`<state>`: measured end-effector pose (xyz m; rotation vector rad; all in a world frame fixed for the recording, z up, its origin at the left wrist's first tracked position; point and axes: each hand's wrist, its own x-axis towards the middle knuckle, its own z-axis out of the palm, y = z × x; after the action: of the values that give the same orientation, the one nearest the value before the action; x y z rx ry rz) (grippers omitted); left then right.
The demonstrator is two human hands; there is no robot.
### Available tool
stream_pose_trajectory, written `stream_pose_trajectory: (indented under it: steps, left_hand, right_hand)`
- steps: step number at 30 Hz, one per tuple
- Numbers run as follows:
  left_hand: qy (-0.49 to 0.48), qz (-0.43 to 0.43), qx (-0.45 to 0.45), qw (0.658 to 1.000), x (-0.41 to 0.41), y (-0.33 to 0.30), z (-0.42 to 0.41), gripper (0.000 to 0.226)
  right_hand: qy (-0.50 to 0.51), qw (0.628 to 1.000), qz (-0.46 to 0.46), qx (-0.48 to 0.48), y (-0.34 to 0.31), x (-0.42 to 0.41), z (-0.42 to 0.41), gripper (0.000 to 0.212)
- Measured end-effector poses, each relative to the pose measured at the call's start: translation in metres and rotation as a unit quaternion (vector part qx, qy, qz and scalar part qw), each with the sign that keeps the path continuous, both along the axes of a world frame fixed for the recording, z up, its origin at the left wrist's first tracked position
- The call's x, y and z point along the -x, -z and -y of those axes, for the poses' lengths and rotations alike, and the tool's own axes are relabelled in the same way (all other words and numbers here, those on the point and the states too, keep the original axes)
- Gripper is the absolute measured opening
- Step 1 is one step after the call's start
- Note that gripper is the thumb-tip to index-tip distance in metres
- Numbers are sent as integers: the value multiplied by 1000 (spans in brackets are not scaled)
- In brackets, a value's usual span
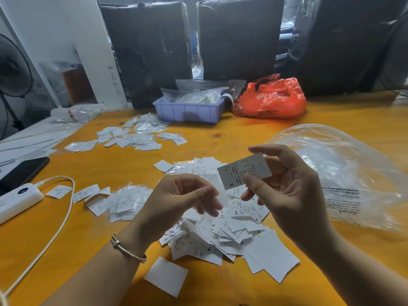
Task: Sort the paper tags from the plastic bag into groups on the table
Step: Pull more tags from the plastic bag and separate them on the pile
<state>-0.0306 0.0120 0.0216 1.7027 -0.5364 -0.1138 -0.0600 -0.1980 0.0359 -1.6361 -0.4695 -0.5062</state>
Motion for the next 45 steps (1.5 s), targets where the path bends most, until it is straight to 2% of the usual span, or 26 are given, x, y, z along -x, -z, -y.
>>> stream_pose_trajectory:
  steps: [9, 14, 16, 19, 21, 23, 26, 31, 41, 43, 45]
  left_hand:
    - [-11, -2, 18, 1000, 0, -1, 1, 26]
    - [-15, 5, 21, 1000, 0, 0, 0, 20]
    - [-19, 8, 21, 1000, 0, 0, 0, 20]
    - [-17, 12, 20, 1000, 0, 0, 0, 19]
    - [-13, 15, 21, 1000, 0, 0, 0, 19]
    - [-8, 26, 18, 999, 1, 0, 1, 20]
    - [-12, 40, 20, 999, 2, 0, 3, 17]
    - [-2, 43, 1, 999, 2, -1, 3, 20]
    - [-9, 67, -18, 998, 1, 1, 1, 9]
    - [-17, 56, -6, 998, 1, 0, 0, 9]
    - [-28, 47, 6, 998, 1, 0, -1, 12]
  right_hand:
    - [-45, 997, -33, 55, 5, 0, -4, 42]
    - [6, 1000, 20, 1, 0, -5, 5, 50]
    - [37, 999, 29, 14, -1, -7, 8, 41]
    - [46, 997, 6, 60, 2, -7, 5, 25]
    - [19, 992, -8, 121, 3, -5, 2, 11]
    - [-11, 985, -10, 173, 2, -3, -1, 26]
    - [-40, 978, -10, 204, 3, -3, -5, 34]
    - [-37, 985, -13, 171, 8, -6, -4, 5]
    - [-70, 983, -22, 170, 7, -10, 2, 3]
    - [-33, 991, -10, 133, 5, -11, 5, 6]
    - [29, 998, 6, 47, 2, -14, 11, 14]
